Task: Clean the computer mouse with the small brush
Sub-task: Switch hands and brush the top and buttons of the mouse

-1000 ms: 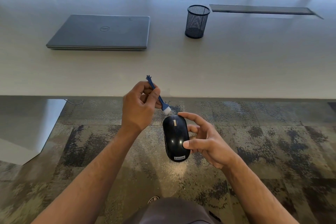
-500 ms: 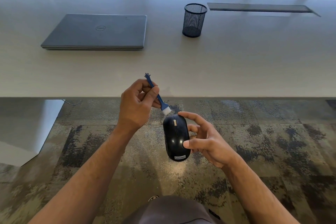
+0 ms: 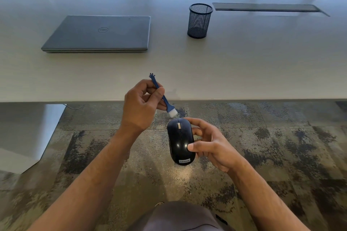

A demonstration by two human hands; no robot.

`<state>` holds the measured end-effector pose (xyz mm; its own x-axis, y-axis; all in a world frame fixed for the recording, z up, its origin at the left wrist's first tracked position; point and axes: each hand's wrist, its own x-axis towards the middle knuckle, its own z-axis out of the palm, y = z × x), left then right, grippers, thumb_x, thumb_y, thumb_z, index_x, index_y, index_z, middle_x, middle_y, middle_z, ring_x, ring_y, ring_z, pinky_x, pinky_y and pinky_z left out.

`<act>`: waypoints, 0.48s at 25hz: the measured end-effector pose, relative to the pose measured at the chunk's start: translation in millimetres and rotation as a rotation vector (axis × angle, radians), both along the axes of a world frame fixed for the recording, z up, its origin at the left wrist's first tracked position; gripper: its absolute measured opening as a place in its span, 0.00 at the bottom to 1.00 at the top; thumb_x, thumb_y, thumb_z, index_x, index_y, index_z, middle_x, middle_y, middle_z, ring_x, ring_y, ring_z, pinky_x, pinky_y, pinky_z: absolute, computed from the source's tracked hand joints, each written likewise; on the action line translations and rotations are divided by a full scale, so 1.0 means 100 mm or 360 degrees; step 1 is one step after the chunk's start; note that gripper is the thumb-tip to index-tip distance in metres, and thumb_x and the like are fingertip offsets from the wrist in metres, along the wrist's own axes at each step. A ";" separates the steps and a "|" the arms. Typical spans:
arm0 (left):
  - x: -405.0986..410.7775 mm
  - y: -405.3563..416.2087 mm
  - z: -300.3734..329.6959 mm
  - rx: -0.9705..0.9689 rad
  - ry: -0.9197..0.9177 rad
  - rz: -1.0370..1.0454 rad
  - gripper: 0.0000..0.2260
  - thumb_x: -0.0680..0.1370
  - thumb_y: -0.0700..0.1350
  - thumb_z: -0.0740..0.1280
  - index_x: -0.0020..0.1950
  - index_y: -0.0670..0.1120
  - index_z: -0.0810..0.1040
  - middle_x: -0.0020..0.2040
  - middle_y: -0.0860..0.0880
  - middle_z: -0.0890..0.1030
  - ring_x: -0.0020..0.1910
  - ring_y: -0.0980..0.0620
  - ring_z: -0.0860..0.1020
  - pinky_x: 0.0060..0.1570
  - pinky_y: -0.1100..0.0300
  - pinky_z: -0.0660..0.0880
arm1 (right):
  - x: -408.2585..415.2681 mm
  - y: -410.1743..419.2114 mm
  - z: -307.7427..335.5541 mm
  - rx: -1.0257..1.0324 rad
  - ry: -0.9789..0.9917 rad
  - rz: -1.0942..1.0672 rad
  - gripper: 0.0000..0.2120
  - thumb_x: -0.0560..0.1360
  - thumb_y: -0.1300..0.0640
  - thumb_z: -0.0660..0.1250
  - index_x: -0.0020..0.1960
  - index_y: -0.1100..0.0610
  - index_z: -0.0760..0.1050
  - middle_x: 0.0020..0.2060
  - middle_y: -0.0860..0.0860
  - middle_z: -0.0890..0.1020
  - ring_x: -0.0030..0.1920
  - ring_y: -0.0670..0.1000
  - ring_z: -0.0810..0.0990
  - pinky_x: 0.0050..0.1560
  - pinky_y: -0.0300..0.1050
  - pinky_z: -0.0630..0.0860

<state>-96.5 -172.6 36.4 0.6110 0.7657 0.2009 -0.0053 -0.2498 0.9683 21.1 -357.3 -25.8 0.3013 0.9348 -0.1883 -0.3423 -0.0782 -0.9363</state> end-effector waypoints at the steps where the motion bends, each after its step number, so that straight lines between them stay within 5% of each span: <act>1: 0.02 -0.05 0.02 -0.0015 -0.0036 -0.0066 0.06 0.80 0.39 0.68 0.49 0.50 0.78 0.37 0.55 0.83 0.36 0.53 0.85 0.35 0.61 0.82 | -0.01 0.01 0.00 -0.0006 -0.0006 -0.0001 0.34 0.65 0.65 0.75 0.69 0.56 0.73 0.51 0.56 0.83 0.36 0.51 0.79 0.31 0.41 0.72; 6: 0.12 -0.27 0.00 0.0030 0.0116 -0.0441 0.05 0.80 0.40 0.69 0.48 0.50 0.78 0.39 0.50 0.84 0.34 0.51 0.86 0.36 0.59 0.82 | -0.06 0.04 0.01 0.0039 0.0021 -0.0023 0.26 0.67 0.69 0.73 0.64 0.58 0.75 0.41 0.49 0.81 0.35 0.56 0.74 0.33 0.46 0.68; 12: 0.11 -0.14 0.02 0.0245 0.0264 -0.0154 0.03 0.80 0.43 0.69 0.50 0.50 0.77 0.41 0.53 0.82 0.33 0.57 0.84 0.35 0.66 0.80 | -0.07 0.01 -0.01 -0.0003 -0.0017 -0.0025 0.30 0.66 0.67 0.74 0.67 0.56 0.75 0.50 0.57 0.81 0.35 0.49 0.79 0.29 0.38 0.72</act>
<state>-85.0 -186.5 38.1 0.7143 0.6702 0.2014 0.1196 -0.4004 0.9085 14.1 -356.3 -26.6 0.3181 0.9295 -0.1868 -0.3336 -0.0747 -0.9397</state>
